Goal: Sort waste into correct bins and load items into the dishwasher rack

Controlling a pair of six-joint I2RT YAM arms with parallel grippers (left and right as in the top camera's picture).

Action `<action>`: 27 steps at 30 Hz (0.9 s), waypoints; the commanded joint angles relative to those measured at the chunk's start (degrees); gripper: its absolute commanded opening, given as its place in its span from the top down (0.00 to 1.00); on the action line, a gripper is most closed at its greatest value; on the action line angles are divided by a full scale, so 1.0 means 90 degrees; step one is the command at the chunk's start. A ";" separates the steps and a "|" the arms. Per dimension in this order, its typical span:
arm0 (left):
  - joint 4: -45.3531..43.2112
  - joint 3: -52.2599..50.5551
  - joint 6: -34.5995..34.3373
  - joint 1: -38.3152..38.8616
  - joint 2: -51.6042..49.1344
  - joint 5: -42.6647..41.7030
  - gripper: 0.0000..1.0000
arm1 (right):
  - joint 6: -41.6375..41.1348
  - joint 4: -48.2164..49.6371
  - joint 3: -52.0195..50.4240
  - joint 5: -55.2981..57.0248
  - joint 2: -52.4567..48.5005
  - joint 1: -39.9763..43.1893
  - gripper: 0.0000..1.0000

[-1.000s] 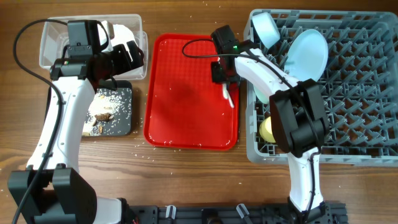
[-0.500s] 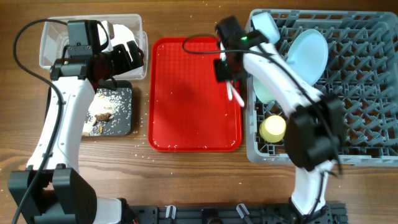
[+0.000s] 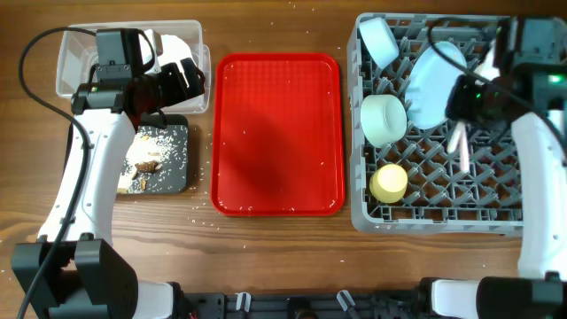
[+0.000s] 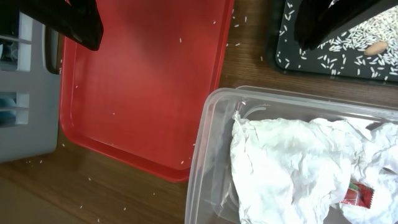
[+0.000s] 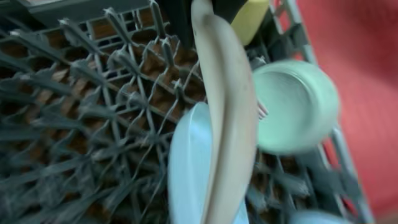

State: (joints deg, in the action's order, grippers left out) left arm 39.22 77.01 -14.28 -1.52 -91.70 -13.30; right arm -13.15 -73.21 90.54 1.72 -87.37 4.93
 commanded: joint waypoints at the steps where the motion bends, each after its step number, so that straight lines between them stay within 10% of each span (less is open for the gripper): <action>1: -0.0017 0.0027 0.0036 -0.0024 0.0044 0.0039 0.00 | 0.0299 0.0189 -0.0699 -0.0245 -0.0066 -0.0027 0.90; 13: -0.0017 0.0029 0.0036 -0.0024 0.0044 0.0036 0.00 | 0.1124 -0.0367 0.1025 -0.1545 0.0719 -0.0027 0.54; 14: -0.0017 0.0029 0.0036 -0.0024 0.0044 0.0039 0.00 | 0.0923 -0.0505 0.1450 -0.1545 0.0901 -0.0027 0.01; 19: -0.0017 0.0029 0.0036 -0.0024 0.0044 0.0036 0.00 | -0.0865 -0.0304 0.1732 -0.1540 0.1778 -0.0027 0.00; 27: -0.0019 0.0027 0.0036 -0.0024 0.0044 0.0039 0.00 | -0.0869 -0.0508 0.1617 -0.0670 0.1948 0.0012 0.00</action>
State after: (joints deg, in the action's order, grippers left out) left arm 39.24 77.01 -14.28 -1.52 -91.70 -13.30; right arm -20.16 -77.65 106.02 -8.67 -69.60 4.86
